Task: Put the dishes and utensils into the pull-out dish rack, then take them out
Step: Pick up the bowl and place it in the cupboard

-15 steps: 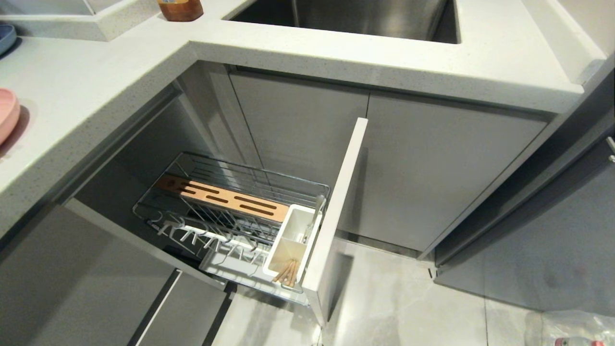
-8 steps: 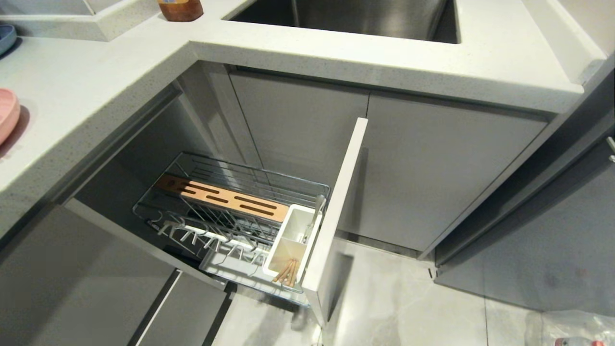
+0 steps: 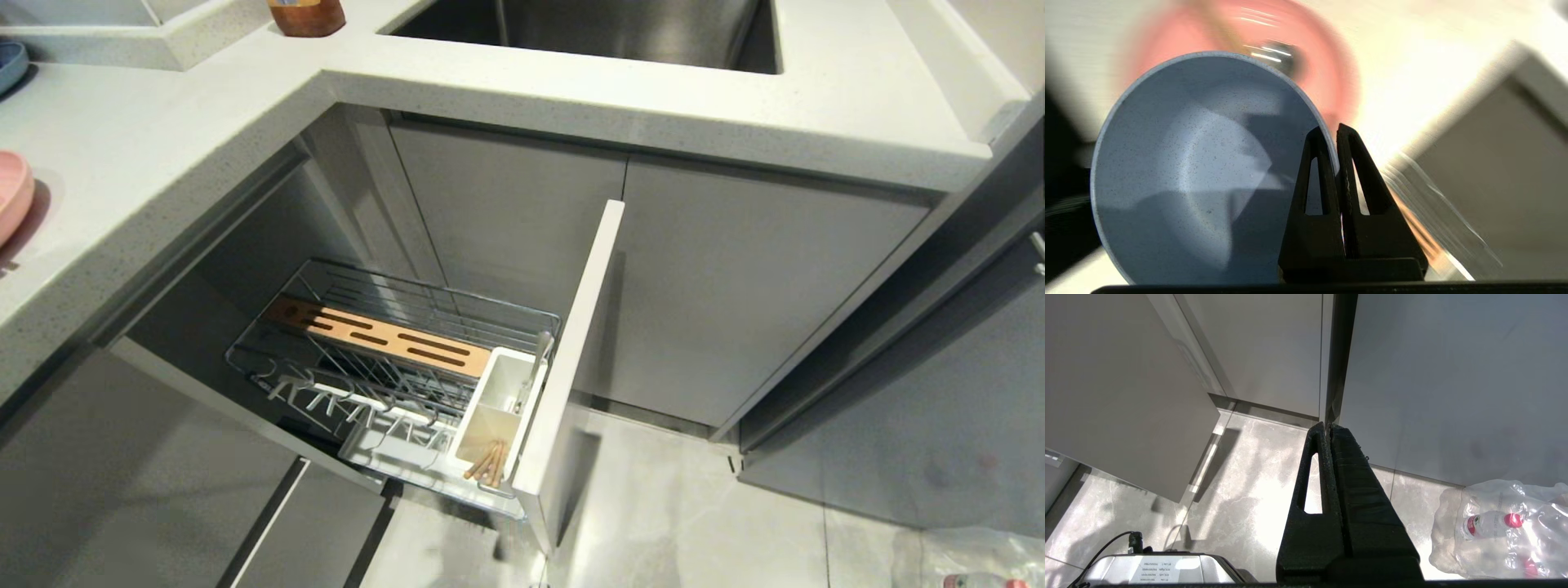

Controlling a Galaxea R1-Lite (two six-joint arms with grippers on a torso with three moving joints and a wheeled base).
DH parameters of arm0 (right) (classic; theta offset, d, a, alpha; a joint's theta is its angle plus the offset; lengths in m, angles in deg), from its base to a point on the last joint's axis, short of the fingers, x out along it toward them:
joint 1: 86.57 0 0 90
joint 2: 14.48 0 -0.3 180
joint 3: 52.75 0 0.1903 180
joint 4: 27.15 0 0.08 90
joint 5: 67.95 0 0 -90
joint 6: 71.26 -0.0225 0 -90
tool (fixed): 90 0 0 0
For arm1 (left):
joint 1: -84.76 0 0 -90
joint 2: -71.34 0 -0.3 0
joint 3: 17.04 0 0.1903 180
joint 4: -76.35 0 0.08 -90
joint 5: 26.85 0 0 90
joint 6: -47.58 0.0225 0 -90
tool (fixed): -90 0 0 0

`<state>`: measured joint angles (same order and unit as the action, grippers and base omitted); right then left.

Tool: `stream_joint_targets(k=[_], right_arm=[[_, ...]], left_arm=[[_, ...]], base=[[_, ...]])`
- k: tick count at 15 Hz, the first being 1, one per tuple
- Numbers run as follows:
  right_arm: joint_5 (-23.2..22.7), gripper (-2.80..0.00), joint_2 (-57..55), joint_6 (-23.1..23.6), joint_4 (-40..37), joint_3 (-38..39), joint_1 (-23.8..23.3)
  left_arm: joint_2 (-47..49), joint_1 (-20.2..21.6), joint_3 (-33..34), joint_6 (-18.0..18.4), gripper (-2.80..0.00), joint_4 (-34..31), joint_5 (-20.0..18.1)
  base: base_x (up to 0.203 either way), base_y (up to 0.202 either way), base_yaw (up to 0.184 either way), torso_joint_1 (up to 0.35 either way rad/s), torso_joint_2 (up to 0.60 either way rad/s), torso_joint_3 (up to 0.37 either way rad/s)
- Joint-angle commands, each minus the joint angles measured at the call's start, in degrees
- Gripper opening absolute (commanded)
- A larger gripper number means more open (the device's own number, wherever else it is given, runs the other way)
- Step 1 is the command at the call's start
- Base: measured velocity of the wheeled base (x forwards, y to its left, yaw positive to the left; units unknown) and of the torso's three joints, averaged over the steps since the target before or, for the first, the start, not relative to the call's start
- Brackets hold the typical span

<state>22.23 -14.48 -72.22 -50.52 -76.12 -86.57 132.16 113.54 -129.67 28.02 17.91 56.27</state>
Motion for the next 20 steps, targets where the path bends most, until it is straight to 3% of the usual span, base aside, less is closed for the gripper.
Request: stream_joint_targets(k=[1, 3, 5, 7, 12, 15, 17, 20], right_arm=[[0.0, -2.8, -0.1, 0.0, 0.0, 0.0, 0.0], [0.0, -2.8, -0.1, 0.0, 0.0, 0.0, 0.0], [0.0, -2.8, -0.1, 0.0, 0.0, 0.0, 0.0], [0.0, -2.8, -0.1, 0.0, 0.0, 0.0, 0.0], [0.0, -2.8, -0.1, 0.0, 0.0, 0.0, 0.0], [0.0, -2.8, -0.1, 0.0, 0.0, 0.0, 0.0], [0.0, -2.8, -0.1, 0.0, 0.0, 0.0, 0.0], [0.0, -2.8, -0.1, 0.0, 0.0, 0.0, 0.0]], left_arm=[[-1.4, -9.3, 0.4, -0.7, -2.8, 0.0, 0.3], [-1.6, -20.3, 0.9, -3.3, -2.8, 2.3, 0.7], [-0.9, -27.8, 1.2, -6.2, -2.8, 8.2, 0.1], [1.5, -32.5, 1.4, -7.5, -2.8, 14.6, -0.3], [6.8, -47.3, 1.2, -10.9, -2.8, 21.4, 0.1], [10.8, -49.6, 2.3, -12.6, -2.8, 23.7, 1.0], [11.9, -49.7, 6.3, -13.5, -2.8, 30.0, 1.4], [14.3, -50.3, 14.0, -13.6, -2.8, 42.1, 5.0]], base=[[0.0, 0.0, 0.0, 0.0, 0.0, 0.0], [0.0, 0.0, 0.0, 0.0, 0.0, 0.0], [0.0, 0.0, 0.0, 0.0, 0.0, 0.0], [0.0, 0.0, 0.0, 0.0, 0.0, 0.0], [0.0, 0.0, 0.0, 0.0, 0.0, 0.0], [0.0, 0.0, 0.0, 0.0, 0.0, 0.0], [0.0, 0.0, 0.0, 0.0, 0.0, 0.0], [0.0, 0.0, 0.0, 0.0, 0.0, 0.0]])
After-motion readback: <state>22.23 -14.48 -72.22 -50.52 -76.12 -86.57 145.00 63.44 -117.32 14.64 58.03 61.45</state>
